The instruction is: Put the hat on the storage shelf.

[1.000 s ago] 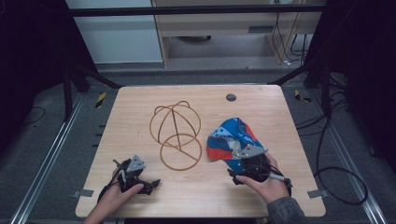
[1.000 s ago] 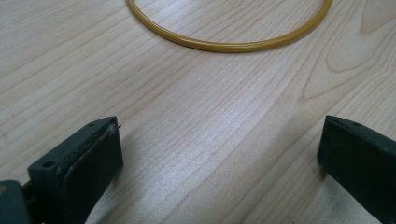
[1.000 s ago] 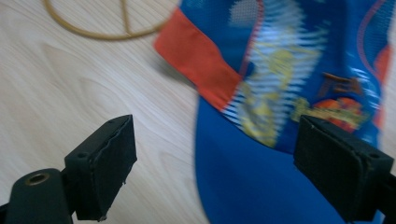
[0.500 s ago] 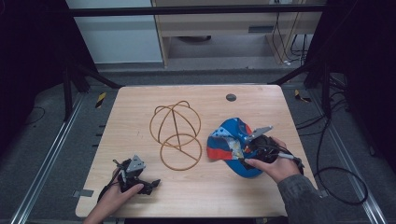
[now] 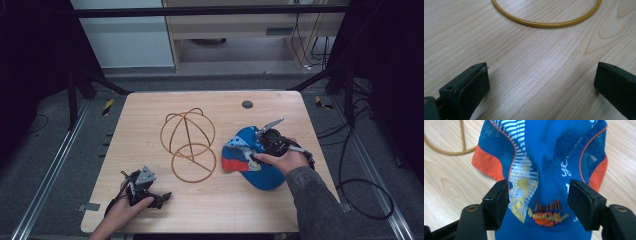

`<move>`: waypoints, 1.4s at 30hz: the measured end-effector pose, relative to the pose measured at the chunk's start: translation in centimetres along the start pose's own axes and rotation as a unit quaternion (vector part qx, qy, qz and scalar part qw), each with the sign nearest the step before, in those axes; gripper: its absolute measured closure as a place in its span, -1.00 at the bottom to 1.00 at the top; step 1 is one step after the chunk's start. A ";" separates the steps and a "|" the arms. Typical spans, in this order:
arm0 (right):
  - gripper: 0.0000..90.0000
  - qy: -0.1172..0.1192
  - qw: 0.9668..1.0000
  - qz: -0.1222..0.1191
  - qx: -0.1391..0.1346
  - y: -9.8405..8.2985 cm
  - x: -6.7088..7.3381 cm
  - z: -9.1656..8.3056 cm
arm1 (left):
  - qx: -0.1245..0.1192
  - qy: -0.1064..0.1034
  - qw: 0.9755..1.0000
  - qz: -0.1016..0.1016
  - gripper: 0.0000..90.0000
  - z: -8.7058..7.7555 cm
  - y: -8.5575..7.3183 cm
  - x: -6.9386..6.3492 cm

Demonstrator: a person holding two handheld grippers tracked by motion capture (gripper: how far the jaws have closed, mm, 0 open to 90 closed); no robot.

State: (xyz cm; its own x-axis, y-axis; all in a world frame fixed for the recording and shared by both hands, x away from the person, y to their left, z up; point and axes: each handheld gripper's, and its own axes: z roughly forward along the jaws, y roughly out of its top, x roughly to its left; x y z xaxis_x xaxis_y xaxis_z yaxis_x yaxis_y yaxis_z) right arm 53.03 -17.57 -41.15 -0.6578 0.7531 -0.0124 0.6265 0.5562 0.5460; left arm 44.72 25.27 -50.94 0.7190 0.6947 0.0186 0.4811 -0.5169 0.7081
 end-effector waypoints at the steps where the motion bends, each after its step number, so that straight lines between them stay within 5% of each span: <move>1: -0.18 -0.001 1.000 0.002 0.003 0.1 -0.1 0.2 | 0.000 0.000 1.000 0.000 -1.00 0.0 0.0 0.0; 9: 0.10 -0.003 1.000 -0.004 0.031 0.6 -0.3 1.2 | 0.000 0.000 1.000 0.001 -1.00 0.0 0.0 0.0; 22: 0.92 0.022 0.999 -0.005 0.029 0.3 -0.4 1.8 | 0.000 0.000 1.000 0.001 -1.00 0.0 0.0 0.0; 42: 0.97 0.048 0.998 -0.009 -0.039 0.0 -0.2 -3.6 | 0.000 0.000 1.000 0.001 -1.00 0.0 0.0 0.0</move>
State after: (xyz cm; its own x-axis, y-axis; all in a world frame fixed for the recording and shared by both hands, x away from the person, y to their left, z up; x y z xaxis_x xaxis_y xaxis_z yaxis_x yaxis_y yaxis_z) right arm 51.63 -18.99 -38.14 -0.7077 0.7044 0.0548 0.5824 0.5377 0.6096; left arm 44.73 25.27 -50.94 0.7198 0.6940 0.0190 0.4802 -0.5175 0.7082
